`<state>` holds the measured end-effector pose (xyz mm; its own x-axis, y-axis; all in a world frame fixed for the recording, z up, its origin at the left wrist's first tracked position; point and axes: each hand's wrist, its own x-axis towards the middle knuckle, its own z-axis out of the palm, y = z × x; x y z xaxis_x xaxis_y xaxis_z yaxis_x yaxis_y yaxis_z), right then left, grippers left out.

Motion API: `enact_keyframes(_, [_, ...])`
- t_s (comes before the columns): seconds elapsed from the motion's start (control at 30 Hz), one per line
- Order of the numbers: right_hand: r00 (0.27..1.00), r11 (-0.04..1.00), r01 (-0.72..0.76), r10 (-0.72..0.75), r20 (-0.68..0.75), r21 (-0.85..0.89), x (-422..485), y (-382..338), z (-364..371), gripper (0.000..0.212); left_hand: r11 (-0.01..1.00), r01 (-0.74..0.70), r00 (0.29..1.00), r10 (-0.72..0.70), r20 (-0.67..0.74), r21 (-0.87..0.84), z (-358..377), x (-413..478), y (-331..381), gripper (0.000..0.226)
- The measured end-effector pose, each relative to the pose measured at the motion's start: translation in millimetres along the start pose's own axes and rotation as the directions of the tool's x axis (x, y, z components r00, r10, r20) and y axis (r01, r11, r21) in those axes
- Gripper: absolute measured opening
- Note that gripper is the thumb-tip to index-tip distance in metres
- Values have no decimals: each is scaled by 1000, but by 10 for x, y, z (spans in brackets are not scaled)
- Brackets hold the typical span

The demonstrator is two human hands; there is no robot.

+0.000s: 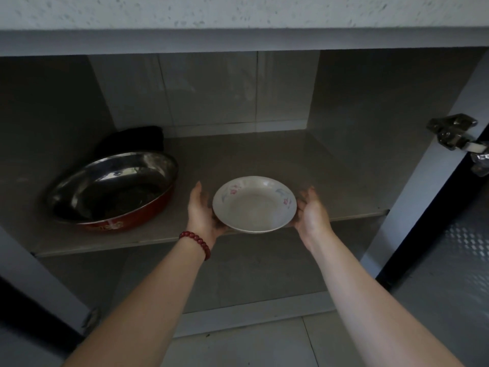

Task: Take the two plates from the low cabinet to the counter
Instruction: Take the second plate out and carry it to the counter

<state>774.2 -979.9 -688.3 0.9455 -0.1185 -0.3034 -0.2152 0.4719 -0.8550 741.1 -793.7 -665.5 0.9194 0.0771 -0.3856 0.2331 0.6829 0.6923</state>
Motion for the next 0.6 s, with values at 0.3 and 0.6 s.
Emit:
enact_keyframes(0.3, [1000,999,-18,18,10,-48,103,-41,-23,54,995,31,999,-30,-15,90,-34,71,71,76])
enact_keyframes(0.6, [998,992,-37,32,-46,-118,-43,-128,-80,54,990,95,995,-91,-42,103,33,-149,122,80])
